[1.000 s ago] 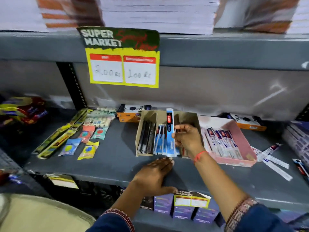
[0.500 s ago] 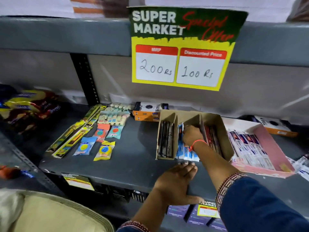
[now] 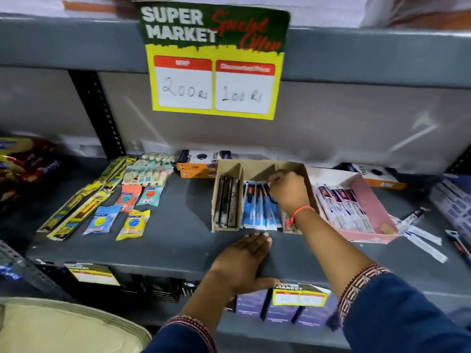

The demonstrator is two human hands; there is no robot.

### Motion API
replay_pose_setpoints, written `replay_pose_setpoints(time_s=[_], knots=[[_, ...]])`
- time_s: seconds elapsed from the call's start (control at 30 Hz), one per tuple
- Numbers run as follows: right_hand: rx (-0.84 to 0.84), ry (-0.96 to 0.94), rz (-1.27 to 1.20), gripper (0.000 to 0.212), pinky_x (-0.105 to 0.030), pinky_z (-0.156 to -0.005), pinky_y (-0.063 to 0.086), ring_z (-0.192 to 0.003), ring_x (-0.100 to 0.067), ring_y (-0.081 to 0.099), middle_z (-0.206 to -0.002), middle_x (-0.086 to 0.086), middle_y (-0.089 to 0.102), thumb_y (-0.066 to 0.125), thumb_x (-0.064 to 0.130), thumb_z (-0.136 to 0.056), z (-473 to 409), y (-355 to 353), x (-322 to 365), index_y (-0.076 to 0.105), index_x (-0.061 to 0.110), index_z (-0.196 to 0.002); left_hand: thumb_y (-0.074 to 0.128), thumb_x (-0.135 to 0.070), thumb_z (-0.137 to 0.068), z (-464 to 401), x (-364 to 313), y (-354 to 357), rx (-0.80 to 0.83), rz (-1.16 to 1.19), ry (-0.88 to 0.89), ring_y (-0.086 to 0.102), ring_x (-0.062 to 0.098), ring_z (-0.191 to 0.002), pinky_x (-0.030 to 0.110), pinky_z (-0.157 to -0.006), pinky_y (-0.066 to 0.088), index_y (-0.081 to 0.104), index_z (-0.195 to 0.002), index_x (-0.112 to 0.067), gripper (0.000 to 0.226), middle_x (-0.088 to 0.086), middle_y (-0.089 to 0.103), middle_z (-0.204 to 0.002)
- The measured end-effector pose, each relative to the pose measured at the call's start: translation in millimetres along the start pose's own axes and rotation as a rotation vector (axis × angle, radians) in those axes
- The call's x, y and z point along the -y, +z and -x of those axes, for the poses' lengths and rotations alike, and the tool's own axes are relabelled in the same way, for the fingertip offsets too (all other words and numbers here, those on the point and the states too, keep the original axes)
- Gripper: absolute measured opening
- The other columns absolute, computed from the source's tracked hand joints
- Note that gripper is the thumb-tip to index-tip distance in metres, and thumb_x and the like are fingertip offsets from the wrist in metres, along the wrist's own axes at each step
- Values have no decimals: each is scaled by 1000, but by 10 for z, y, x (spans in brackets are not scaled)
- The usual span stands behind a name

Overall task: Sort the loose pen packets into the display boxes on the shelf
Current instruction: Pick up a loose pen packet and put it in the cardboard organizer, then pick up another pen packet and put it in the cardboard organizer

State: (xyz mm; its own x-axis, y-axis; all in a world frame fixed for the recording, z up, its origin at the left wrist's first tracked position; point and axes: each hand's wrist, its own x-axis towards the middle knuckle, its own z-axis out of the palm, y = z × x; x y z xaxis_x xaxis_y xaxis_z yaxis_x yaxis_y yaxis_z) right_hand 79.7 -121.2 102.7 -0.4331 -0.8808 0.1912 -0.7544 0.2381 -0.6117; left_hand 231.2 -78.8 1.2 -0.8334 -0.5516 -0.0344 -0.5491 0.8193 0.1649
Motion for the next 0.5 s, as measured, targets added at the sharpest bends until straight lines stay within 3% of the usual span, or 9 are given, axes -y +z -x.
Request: replay_pose_setpoints(time_s=[0.13, 0.33, 0.5], knots=[[-182, 29, -107, 27, -36, -83, 51, -97, -40, 65, -101, -24, 73, 49, 3, -82, 62, -326, -278, 72, 2, -95, 34, -56, -92, -92, -256, 45, -49, -2, 92, 6, 21, -142, 28, -112, -1, 5, -145, -10, 76, 10, 6, -156], [-299, 130, -46, 25, -34, -65, 42, -89, -42, 65, -94, -27, 72, 46, 3, -86, 266, -696, -1045, 71, 2, -91, 35, -50, -94, -485, -845, 135, -75, 10, 165, 11, 24, -141, 28, -112, 1, 13, -143, -5, 70, 15, 12, -154], [-363, 314, 9, 24, -44, -74, 48, -94, -47, 62, -100, -34, 68, 46, 2, -87, 452, -995, -1757, 67, -1, -98, 31, -50, -95, -822, -1239, 153, -22, -1, 197, 7, 23, -141, 30, -113, 0, 11, -144, -6, 68, 13, 9, -155]])
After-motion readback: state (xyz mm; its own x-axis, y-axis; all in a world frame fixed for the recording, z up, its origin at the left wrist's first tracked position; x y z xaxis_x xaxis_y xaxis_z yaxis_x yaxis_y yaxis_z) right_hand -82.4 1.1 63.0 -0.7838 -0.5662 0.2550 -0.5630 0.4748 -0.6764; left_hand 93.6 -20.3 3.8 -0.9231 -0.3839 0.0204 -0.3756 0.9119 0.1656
